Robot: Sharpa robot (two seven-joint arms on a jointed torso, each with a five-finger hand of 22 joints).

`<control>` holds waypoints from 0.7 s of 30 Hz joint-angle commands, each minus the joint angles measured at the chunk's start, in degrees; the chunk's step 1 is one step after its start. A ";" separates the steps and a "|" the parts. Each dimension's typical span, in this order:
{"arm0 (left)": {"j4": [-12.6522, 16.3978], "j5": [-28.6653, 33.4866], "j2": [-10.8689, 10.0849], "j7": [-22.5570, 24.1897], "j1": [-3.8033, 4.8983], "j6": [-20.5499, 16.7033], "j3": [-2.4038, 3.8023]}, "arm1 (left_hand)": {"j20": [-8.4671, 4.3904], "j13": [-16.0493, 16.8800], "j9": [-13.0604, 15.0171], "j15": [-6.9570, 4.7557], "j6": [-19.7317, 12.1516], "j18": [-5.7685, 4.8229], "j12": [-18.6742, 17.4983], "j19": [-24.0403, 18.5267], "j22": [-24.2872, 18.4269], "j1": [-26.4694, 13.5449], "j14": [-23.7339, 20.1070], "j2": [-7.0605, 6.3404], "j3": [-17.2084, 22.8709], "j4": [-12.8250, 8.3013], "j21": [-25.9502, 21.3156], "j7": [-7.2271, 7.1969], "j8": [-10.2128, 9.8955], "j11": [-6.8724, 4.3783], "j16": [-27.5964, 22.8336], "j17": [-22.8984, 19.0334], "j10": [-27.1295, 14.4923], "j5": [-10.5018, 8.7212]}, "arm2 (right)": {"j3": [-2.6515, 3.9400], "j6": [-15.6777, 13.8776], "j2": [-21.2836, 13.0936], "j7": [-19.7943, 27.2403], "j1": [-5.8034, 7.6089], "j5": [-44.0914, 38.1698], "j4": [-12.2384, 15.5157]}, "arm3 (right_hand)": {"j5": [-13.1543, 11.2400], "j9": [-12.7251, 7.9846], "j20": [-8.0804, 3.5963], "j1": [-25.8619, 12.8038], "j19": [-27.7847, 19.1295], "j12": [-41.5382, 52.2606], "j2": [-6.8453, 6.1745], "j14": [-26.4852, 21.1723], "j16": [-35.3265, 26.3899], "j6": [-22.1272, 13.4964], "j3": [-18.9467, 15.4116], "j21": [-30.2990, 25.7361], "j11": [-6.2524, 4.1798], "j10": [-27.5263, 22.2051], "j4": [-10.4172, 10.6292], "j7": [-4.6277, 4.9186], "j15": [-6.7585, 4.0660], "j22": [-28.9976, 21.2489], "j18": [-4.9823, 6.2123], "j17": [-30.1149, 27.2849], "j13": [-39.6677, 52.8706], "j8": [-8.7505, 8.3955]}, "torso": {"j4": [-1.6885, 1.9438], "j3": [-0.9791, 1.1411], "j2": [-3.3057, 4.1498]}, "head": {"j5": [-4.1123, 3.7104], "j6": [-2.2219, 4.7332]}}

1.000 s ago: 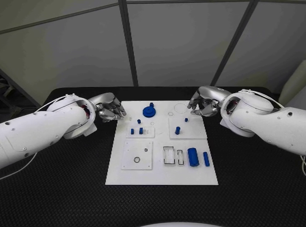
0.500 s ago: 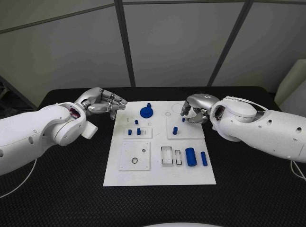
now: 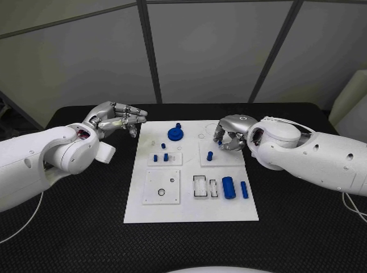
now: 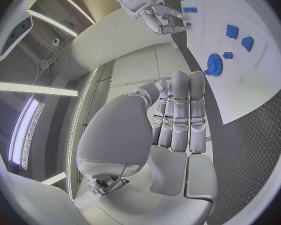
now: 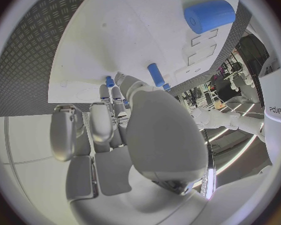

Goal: Assemble the parts on the task board

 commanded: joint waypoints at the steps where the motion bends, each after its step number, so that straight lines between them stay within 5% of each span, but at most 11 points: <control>1: 0.38 3.50 -0.08 1.78 0.05 0.42 0.06 | 0.08 0.09 0.08 -0.02 0.10 -1.46 0.38 -0.39 -0.09 -0.21 -0.46 0.22 0.00 -0.32 -0.31 0.25 -0.29 -0.04 -0.29 -0.06 -0.51 0.29 | 0.01 1.36 0.17 -0.40 0.08 -1.45 -0.15 | 0.44 -0.02 0.26 0.65 0.17 -0.09 0.28 1.29 0.28 0.21 0.24 0.51 -0.16 0.81 -0.57 -0.17 0.20 4.26 0.56 0.10 -0.35 -0.05 | 0.01 -0.03 -0.06 | 0.09 -0.12; 12: 0.72 3.79 -0.27 1.77 0.05 0.75 0.06 | 0.11 0.12 0.09 0.02 0.07 -1.47 0.40 -0.41 -0.21 -0.32 -0.56 0.26 -0.03 -0.36 -0.50 0.29 -0.36 0.01 -0.51 -0.17 -0.61 0.29 | 0.01 2.17 0.61 -1.34 0.03 -2.68 -0.60 | 0.66 0.14 0.01 0.73 1.12 0.01 1.07 1.29 0.46 1.25 1.39 1.77 -0.51 2.32 -1.71 -0.46 -0.12 5.88 0.17 -0.01 -1.34 0.18 | 0.01 0.04 -0.04 | 0.16 -0.20; 21: 0.67 3.81 -0.29 1.55 0.05 1.08 0.06 | 0.12 0.12 0.09 0.03 0.05 -1.47 0.40 -0.42 -0.25 -0.33 -0.59 0.30 -0.02 -0.38 -0.57 0.30 -0.39 0.02 -0.59 -0.21 -0.66 0.30 | 0.01 1.42 0.84 -2.75 -0.11 -4.60 -0.52 | 0.79 1.06 -0.94 1.09 2.93 0.75 3.21 1.10 -0.40 4.26 2.78 4.23 -1.73 6.41 -4.41 -1.41 -1.19 8.98 -0.59 -1.88 -1.76 1.13 | 0.00 0.03 -0.06 | 0.01 -0.31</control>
